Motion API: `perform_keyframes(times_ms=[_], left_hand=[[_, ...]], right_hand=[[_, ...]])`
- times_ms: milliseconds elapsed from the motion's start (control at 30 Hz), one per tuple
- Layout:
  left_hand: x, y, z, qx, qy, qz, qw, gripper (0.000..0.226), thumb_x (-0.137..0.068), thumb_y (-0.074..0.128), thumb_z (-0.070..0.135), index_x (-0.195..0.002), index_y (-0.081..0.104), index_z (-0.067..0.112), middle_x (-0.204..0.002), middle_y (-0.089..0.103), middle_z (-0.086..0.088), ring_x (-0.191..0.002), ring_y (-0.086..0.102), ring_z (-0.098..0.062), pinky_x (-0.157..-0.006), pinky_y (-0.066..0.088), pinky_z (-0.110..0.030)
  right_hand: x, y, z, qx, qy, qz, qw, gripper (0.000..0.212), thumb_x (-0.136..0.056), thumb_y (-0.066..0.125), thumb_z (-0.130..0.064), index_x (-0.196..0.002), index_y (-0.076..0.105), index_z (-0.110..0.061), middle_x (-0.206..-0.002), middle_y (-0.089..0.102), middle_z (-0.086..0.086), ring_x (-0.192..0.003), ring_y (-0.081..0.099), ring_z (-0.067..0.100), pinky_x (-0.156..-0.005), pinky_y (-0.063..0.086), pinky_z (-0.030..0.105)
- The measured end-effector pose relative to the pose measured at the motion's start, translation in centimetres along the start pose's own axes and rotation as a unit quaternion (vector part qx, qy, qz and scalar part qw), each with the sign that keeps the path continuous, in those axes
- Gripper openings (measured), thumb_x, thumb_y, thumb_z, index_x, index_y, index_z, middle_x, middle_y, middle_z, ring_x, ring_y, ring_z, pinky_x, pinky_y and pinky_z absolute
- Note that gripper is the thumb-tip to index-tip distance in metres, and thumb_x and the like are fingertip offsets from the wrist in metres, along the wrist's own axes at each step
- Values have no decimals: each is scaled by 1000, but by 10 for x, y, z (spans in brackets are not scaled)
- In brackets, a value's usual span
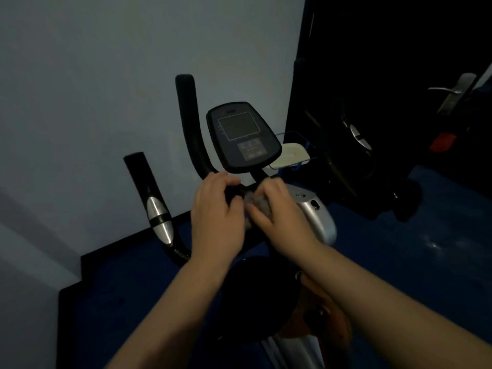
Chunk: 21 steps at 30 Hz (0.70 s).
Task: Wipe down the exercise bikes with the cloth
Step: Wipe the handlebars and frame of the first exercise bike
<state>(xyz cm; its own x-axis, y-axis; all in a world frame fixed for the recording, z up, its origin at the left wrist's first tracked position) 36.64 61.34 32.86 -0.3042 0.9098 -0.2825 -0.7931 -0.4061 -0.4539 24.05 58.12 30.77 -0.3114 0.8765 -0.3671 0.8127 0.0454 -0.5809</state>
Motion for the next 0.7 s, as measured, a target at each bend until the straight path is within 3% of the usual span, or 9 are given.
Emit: perform_keyframes(times_ms=[100, 167, 300, 433, 500, 567, 633, 700], left_hand=[[18, 15, -3, -52, 24, -54, 997, 34, -96, 47, 14, -127, 50, 28, -153, 30, 12, -145, 17, -7, -121, 15, -38], [26, 20, -4, -87, 29, -74, 993, 37, -98, 45, 20, -134, 46, 29, -157, 22, 12, -146, 15, -7, -121, 15, -40], [34, 21, 2, -177, 57, -70, 980, 43, -101, 38, 23, -144, 37, 21, -160, 18, 5, -147, 13, -10, -122, 13, -42], [37, 29, 3, -232, 87, -100, 964, 49, -102, 33, 25, -150, 26, 21, -162, 10, 5, -148, 6, -9, -122, 3, -34], [35, 33, 1, -240, 88, -108, 961, 51, -102, 30, 26, -152, 19, 24, -162, 3, 8, -148, 0, -7, -120, -2, -32], [33, 35, -1, -254, 93, -110, 956, 53, -102, 28, 27, -153, 13, 26, -161, -3, 10, -146, -5, -4, -119, -5, -32], [34, 35, -2, -259, 93, -110, 955, 54, -102, 27, 27, -153, 11, 28, -161, -5, 12, -146, -6, -5, -119, -5, -32], [35, 35, -3, -257, 91, -113, 955, 54, -102, 29, 26, -153, 11, 29, -160, -6, 13, -147, -6, -5, -119, -5, -32]], right_hand=[[32, -12, 11, -17, -22, -67, 997, 16, -89, 62, -26, -85, 46, -23, -92, 43, -12, -85, 47, -5, -71, 38, 10], [25, -10, 9, -19, -9, -76, 997, 17, -89, 62, -29, -84, 46, -26, -91, 45, -12, -83, 48, -3, -69, 39, 13], [27, -10, 2, -53, 24, 34, 998, 16, -91, 62, -21, -86, 46, -22, -93, 44, -9, -81, 49, 0, -68, 42, 14], [66, -13, 11, -103, -15, -41, 994, 12, -92, 59, -22, -90, 48, -19, -97, 44, -6, -88, 50, 1, -73, 41, 12], [44, -19, 17, -24, 1, -35, 999, 13, -92, 57, -28, -89, 48, -19, -96, 45, -5, -88, 48, 6, -74, 43, 23], [12, -25, 20, 108, 45, 26, 993, 14, -93, 55, -30, -95, 49, -17, -102, 47, -2, -93, 46, 14, -79, 40, 32], [-2, -23, 15, 227, 57, 64, 970, 16, -96, 51, -29, -101, 50, -15, -107, 50, 3, -97, 44, 19, -79, 34, 32], [7, -20, 19, 221, 46, 56, 973, 14, -96, 51, -27, -98, 50, -13, -102, 52, 5, -93, 47, 20, -74, 33, 30]])
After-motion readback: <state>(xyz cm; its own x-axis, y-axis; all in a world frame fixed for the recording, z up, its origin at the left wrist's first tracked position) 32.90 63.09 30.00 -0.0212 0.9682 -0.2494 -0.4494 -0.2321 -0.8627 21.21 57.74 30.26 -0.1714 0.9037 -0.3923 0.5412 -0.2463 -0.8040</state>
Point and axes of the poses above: each hand's wrist, its own x-axis away from the middle knuckle, its own y-axis out of the palm, z = x × y, the point moved 9 cm from there along -x, towards the middle knuckle
